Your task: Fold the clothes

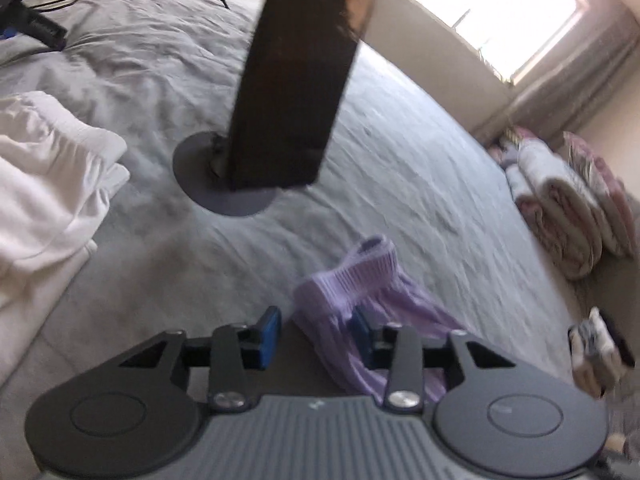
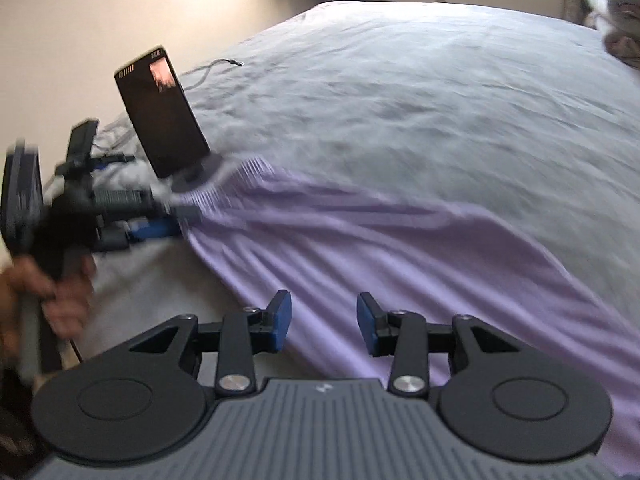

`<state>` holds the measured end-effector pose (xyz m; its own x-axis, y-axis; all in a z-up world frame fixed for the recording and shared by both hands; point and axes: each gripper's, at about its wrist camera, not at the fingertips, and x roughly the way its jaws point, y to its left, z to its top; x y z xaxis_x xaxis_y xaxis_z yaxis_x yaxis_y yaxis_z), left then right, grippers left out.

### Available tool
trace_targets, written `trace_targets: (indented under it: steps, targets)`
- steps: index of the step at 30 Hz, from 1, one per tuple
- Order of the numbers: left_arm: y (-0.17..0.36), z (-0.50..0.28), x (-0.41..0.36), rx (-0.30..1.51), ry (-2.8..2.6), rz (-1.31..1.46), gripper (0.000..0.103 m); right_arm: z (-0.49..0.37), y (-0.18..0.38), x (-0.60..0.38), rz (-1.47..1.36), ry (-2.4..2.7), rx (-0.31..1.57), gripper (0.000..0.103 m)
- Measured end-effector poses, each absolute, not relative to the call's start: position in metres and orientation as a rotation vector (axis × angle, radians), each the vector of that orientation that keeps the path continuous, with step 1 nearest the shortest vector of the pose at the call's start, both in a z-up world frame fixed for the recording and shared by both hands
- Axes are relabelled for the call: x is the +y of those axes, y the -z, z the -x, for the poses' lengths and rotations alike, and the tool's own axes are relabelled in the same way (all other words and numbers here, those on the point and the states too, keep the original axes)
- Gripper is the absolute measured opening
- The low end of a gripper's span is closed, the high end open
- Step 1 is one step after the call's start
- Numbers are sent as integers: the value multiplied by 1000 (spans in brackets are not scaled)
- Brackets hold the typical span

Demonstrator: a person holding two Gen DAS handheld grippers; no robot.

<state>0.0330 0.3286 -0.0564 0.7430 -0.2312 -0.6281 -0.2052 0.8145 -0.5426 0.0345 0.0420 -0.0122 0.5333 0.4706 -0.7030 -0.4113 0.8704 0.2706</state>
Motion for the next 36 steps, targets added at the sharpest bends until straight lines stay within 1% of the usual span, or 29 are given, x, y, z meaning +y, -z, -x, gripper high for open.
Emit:
trace_targets:
  steps: [2, 4, 5, 7, 9, 10, 15, 19, 20, 22, 23, 28, 29, 31, 35, 36]
  targets:
    - [58, -35, 331, 726, 33, 664, 34, -55, 7, 59, -76, -538, 878, 41]
    - [60, -36, 332, 714, 45, 673, 34, -75, 3, 79, -78, -547, 910, 45]
    - [60, -36, 331, 705, 45, 667, 34, -85, 1, 89, -79, -552, 925, 50]
    - [60, -36, 328, 687, 42, 645, 25, -105, -1, 108, -81, -554, 954, 50]
    - [58, -35, 324, 667, 57, 600, 12, -124, -1, 126, -84, -547, 978, 50]
    - [57, -33, 321, 657, 71, 576, 10, -133, -1, 133, -86, -541, 995, 50]
    - [51, -28, 308, 613, 165, 471, 7, -165, 6, 154, -132, -499, 1081, 50]
    - [49, -24, 291, 606, 218, 396, 7, -175, 18, 174, -41, -454, 1142, 50]
    - [50, -25, 290, 617, 215, 393, 7, -176, 20, 177, -7, -435, 1147, 48]
    - [54, -26, 290, 649, 194, 400, 7, -176, 24, 181, 53, -413, 1143, 28]
    - [57, -27, 293, 665, 174, 411, 7, -176, 24, 183, 72, -416, 1134, 14]
    - [63, -30, 313, 677, 103, 526, 7, -174, 18, 200, 164, -460, 1055, 12]
    - [63, -30, 316, 668, 88, 549, 7, -174, 17, 205, 182, -469, 1035, 10]
    - [62, -30, 321, 648, 47, 557, 7, -176, 15, 213, 201, -486, 997, 0]
    - [68, -34, 334, 672, 50, 629, 8, -185, 19, 214, 180, -492, 981, 0]
    - [68, -33, 336, 674, 56, 646, 9, -188, 21, 214, 175, -490, 983, 3]
